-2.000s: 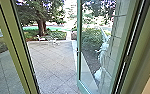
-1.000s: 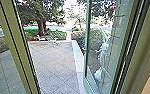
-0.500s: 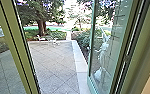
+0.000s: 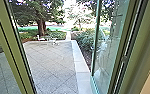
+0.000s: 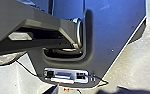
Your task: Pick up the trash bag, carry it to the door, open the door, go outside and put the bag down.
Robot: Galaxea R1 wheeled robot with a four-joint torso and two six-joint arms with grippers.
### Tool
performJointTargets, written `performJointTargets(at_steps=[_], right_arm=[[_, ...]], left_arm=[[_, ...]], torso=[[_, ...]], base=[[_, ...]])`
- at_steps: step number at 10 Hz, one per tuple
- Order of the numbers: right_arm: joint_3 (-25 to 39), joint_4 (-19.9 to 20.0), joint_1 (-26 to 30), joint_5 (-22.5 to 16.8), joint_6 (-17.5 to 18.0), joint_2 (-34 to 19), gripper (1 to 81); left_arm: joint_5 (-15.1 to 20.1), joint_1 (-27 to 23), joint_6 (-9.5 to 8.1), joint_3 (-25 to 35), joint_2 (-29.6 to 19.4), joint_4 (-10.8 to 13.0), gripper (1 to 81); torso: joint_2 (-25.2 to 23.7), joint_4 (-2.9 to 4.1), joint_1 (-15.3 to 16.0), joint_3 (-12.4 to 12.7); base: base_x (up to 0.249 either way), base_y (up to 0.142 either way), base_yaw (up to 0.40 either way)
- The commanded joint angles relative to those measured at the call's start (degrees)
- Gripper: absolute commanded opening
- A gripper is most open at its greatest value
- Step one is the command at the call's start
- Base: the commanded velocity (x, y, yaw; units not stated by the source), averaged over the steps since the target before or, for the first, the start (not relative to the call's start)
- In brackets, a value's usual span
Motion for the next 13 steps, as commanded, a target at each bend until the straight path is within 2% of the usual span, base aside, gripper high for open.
performJointTargets(at_steps=[1, 3, 13], right_arm=[[0.27, -0.23, 2.06, -3.78, -0.17, 0.48, 81.1], [0.18, -0.23, 1.98, -3.69, -0.17, 0.48, 81.1], [0.09, -0.14, 1.89, -3.78, -0.09, 0.48, 81.1]], left_arm=[[5.03, -2.49, 0.76, 0.58, 0.4, 0.02, 1.0], [5.03, -2.49, 0.76, 0.58, 0.4, 0.02, 1.0], [5.03, -2.57, 0.41, 0.58, 0.84, -0.6, 1.0]], torso=[[0.0, 0.0, 0.03, 0.0], [0.0, 0.0, 0.03, 0.0], [0.0, 0.0, 0.03, 0.0]], base=[[0.0, -0.1, 0.0], [0.0, -0.094, 0.0], [0.0, 0.0, 0.0]])
